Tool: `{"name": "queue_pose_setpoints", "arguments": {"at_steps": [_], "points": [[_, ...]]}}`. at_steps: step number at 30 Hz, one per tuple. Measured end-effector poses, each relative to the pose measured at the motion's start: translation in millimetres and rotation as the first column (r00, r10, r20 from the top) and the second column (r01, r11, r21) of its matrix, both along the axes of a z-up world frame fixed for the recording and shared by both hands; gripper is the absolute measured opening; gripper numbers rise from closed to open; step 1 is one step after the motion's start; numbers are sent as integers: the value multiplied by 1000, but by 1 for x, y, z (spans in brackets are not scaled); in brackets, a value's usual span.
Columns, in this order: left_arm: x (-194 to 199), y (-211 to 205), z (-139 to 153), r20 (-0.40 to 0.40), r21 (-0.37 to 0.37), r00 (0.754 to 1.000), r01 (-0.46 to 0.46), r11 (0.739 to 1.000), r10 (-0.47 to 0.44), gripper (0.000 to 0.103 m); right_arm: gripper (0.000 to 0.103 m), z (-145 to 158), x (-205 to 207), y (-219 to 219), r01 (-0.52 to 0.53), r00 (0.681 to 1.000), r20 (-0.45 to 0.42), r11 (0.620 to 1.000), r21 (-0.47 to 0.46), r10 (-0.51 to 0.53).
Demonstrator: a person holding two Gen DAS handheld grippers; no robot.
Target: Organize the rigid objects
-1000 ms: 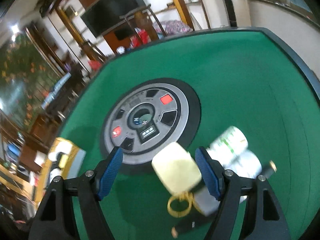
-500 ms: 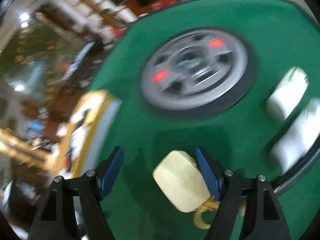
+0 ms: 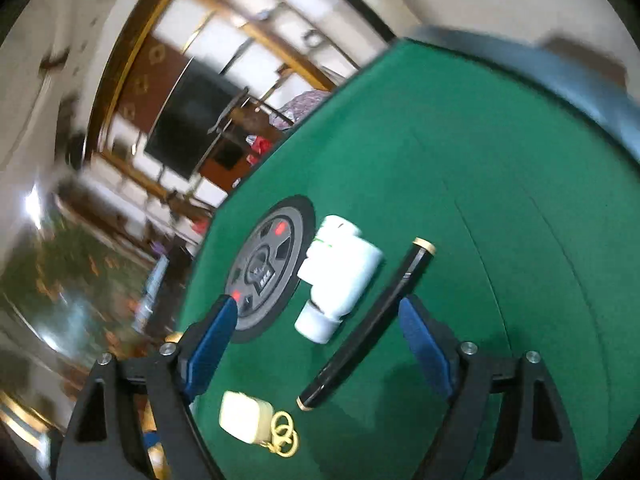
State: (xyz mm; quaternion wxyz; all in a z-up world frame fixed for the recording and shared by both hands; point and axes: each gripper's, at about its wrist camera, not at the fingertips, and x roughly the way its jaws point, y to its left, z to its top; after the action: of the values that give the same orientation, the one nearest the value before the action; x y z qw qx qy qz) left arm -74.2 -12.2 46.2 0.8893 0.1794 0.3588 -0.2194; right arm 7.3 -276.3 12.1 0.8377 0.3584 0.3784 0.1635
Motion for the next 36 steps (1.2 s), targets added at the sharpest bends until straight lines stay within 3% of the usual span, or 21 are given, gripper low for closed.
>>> {"name": "queue_pose_setpoints", "arguments": {"at_steps": [4,8,11,12,13,16,23,29,36], "points": [[38,-25,-22,-97,121,988,128,984,-116,92,82,-12,3,-13,52,998,-39,997,56,-50],[69,-30,-34,-122,183,987,122,976,-100,92,82,-9,4,-8,50,998,-27,998,44,-49],[83,-30,-41,-174,152,984,60,987,-33,89,82,-8,4,-11,44,999,-28,998,39,-43],[85,-27,-40,-195,124,981,25,992,0,78,82,-9,5,-11,42,999,-32,998,45,-41],[86,-25,-39,-215,98,976,2,995,19,76,82,-9,4,-12,43,998,-38,998,50,-41],[70,-26,-41,-211,80,976,-36,996,53,76,82,-12,1,-16,46,998,-56,997,65,-42],[43,-45,-44,-139,95,990,0,995,14,81,82,-15,2,-15,39,997,-66,998,49,-36],[50,-29,-41,-183,-19,981,-66,998,62,75,82,-13,6,-12,37,997,-66,999,16,-36],[17,-2,-18,-152,-97,979,-148,984,133,76,82,-11,8,-3,13,998,-65,998,-61,-17]]}}
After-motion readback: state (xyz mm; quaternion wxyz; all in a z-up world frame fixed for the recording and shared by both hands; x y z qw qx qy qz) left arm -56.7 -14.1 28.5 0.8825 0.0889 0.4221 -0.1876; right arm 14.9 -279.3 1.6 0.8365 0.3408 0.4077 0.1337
